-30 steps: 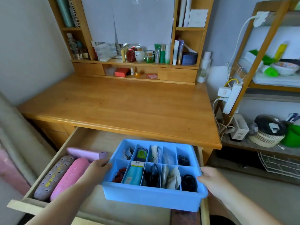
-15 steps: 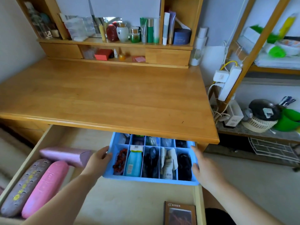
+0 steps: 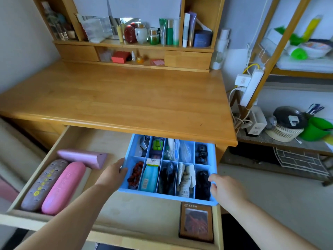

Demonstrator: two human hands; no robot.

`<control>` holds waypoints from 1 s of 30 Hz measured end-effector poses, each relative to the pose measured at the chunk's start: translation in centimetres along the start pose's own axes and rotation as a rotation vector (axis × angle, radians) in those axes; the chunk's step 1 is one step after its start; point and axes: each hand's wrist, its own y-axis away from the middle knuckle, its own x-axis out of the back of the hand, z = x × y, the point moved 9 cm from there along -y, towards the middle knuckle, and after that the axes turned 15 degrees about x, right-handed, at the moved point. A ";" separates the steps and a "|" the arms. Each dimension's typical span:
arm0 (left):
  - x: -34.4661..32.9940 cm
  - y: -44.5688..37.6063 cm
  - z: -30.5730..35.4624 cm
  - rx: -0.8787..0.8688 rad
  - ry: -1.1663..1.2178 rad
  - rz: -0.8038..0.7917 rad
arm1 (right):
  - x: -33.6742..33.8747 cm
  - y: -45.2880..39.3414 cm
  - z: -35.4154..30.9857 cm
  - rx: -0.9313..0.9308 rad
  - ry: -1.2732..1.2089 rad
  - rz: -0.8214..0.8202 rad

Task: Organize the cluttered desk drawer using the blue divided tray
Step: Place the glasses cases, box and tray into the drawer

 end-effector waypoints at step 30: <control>7.2 10.6 -3.2 -0.731 -0.351 0.458 | -2.7 3.6 -16.0 0.791 -0.035 -0.370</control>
